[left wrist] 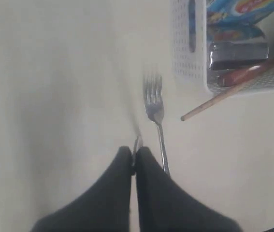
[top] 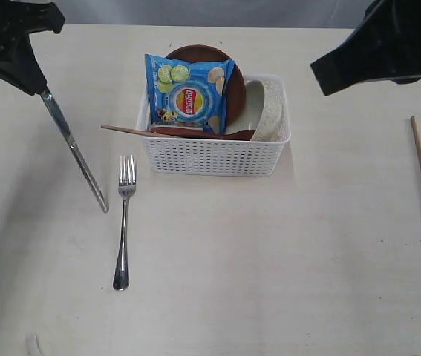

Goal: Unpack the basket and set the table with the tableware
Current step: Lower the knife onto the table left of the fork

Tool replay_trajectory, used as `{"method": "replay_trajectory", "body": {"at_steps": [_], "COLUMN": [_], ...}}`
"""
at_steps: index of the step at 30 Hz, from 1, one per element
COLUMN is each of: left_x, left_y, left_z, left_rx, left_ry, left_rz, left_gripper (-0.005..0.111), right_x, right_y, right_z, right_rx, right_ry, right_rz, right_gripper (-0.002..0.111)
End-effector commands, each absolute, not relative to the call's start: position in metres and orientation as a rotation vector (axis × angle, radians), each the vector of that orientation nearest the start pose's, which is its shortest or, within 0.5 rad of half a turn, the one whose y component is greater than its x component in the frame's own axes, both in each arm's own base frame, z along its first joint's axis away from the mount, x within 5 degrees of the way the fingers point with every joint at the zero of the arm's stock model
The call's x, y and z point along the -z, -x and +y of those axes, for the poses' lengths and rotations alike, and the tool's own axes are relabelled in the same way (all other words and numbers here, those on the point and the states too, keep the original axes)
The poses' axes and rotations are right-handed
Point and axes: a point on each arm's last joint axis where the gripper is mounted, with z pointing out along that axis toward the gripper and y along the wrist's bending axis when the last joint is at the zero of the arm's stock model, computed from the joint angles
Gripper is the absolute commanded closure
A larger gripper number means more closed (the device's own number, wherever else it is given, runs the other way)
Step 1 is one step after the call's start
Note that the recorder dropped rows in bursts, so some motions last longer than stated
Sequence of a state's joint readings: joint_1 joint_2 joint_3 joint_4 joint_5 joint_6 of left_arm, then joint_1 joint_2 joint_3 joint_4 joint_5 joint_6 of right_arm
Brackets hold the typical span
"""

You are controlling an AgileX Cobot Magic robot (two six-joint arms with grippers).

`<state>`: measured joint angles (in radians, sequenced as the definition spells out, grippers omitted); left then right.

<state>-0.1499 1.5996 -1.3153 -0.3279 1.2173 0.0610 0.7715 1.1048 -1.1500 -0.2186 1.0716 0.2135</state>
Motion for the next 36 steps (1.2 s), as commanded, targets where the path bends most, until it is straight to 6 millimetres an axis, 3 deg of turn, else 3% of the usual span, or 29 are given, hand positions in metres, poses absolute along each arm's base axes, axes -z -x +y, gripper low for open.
{"method": "replay_trajectory", "body": {"at_steps": [1, 7, 11, 30, 36], "left_x": [-0.275, -0.256, -0.249, -0.203, -0.179], "left_y": [-0.308, -0.315, -0.318, -0.346, -0.354], "left_z": [-0.074, -0.067, -0.068, -0.085, -0.088], "left_rx": [0.46, 0.326, 0.328, 0.558, 0.582], "left_ry": [-0.184, -0.178, -0.156, -0.117, -0.103], "left_rz": [3.018, 3.084, 3.109, 3.076, 3.098], "left_gripper": [0.107, 0.107, 0.107, 0.107, 0.107], "right_x": [-0.377, -0.377, -0.377, -0.378, -0.378], "right_y": [-0.159, -0.159, -0.159, -0.16, -0.16], "right_z": [0.13, 0.13, 0.13, 0.131, 0.131], "right_rx": [-0.139, -0.139, -0.139, -0.147, -0.149], "right_ry": [0.729, 0.729, 0.729, 0.727, 0.726], "right_rz": [2.364, 2.364, 2.364, 2.351, 2.347], "right_gripper": [0.109, 0.109, 0.109, 0.109, 0.109]}}
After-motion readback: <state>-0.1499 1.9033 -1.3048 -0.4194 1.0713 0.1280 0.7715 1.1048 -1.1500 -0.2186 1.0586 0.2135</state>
